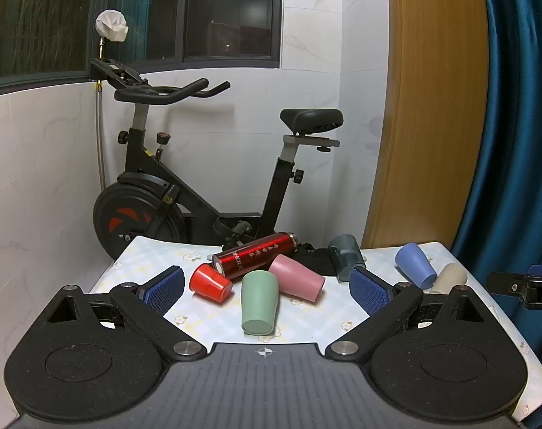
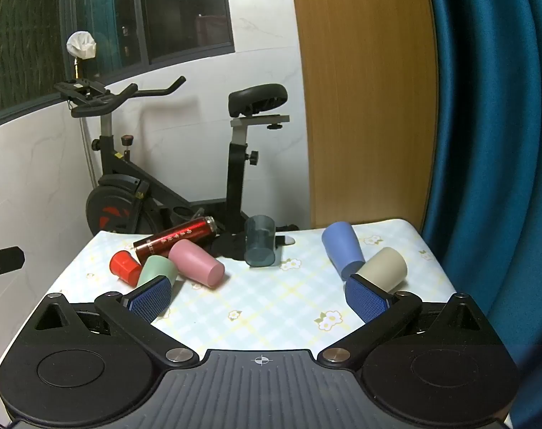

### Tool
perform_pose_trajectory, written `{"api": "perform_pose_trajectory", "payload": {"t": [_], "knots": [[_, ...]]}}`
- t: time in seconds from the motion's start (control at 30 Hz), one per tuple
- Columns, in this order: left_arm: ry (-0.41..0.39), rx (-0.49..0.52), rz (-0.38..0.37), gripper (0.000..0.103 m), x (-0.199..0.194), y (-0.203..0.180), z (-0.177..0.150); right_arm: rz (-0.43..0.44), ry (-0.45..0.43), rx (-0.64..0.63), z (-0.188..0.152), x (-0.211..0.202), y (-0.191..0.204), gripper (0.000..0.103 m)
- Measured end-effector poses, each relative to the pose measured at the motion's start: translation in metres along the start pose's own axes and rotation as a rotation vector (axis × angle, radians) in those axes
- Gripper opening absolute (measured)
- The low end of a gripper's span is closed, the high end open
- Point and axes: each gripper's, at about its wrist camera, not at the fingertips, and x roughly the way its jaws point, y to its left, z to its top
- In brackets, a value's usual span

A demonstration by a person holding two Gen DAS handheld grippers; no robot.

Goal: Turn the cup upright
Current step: 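Move the right gripper toward the tipped white plastic cup, then close the right gripper around the white cup and lift it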

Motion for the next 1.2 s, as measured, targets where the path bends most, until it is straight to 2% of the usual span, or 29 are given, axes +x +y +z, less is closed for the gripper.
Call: {"api": "perform_pose_trajectory", "payload": {"t": [0.47,0.63,0.7,0.77,0.87,0.97,1.13,1.2], "knots": [[0.000,-0.014,0.011,0.100,0.003,0.001,-0.002,0.000,0.001,-0.001,0.000,0.000,0.001,0.103],[0.038,-0.043,-0.016,0.099,0.008,0.001,-0.007,0.007,0.003,-0.010,-0.001,0.003,-0.005,0.103],[0.068,-0.089,-0.015,0.098,0.017,0.005,-0.014,0.029,-0.003,-0.016,-0.003,0.005,-0.010,0.103],[0.086,-0.149,-0.022,0.098,0.025,0.011,-0.023,0.025,-0.017,-0.021,-0.007,0.009,-0.023,0.103],[0.088,-0.218,-0.029,0.098,0.035,0.012,-0.040,-0.049,-0.032,-0.027,-0.016,0.021,-0.056,0.103],[0.084,-0.219,-0.006,0.097,0.046,-0.001,-0.056,-0.057,0.006,0.024,-0.030,0.039,-0.098,0.103],[0.163,-0.220,-0.111,0.097,0.066,-0.012,-0.071,-0.149,0.059,0.021,-0.063,0.069,-0.151,0.103],[0.182,-0.218,-0.132,0.097,0.072,-0.014,-0.073,-0.151,0.061,0.027,-0.076,0.078,-0.164,0.103]]}}
